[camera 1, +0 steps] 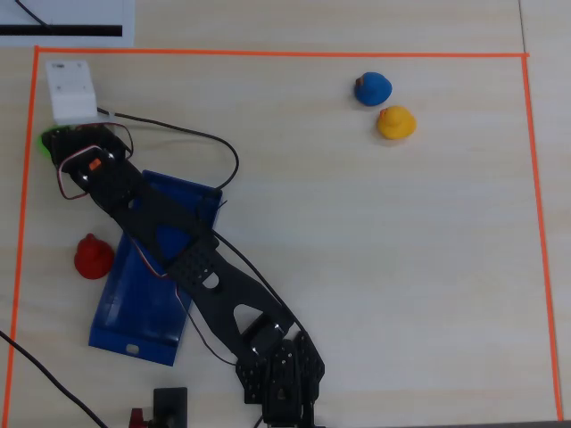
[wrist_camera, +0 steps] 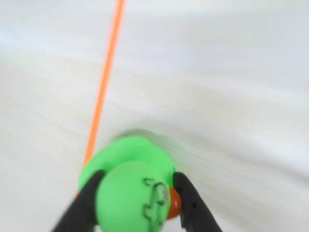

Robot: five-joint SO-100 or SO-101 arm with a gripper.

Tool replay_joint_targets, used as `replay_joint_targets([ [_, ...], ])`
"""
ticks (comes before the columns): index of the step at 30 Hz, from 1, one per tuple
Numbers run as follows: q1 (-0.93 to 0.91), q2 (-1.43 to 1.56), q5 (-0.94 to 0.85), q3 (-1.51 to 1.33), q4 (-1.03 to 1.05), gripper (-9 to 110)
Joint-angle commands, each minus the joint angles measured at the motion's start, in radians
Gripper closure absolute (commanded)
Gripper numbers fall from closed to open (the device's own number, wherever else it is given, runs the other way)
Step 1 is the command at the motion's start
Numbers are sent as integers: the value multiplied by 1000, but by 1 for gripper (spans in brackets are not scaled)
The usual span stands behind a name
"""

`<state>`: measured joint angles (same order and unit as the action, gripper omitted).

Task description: Grasp green duck and put it into box.

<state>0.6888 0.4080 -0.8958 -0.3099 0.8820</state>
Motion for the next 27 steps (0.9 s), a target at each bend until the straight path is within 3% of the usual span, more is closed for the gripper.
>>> replay_joint_targets([
  [1, -20, 54, 25, 89, 75, 101],
  [6, -118, 189, 18, 265, 216, 101],
  [16, -210, 560, 15, 342, 824, 101],
  [24, -87, 1063, 25, -474, 850, 101],
  [27, -49, 1203, 55, -807, 746, 101],
])
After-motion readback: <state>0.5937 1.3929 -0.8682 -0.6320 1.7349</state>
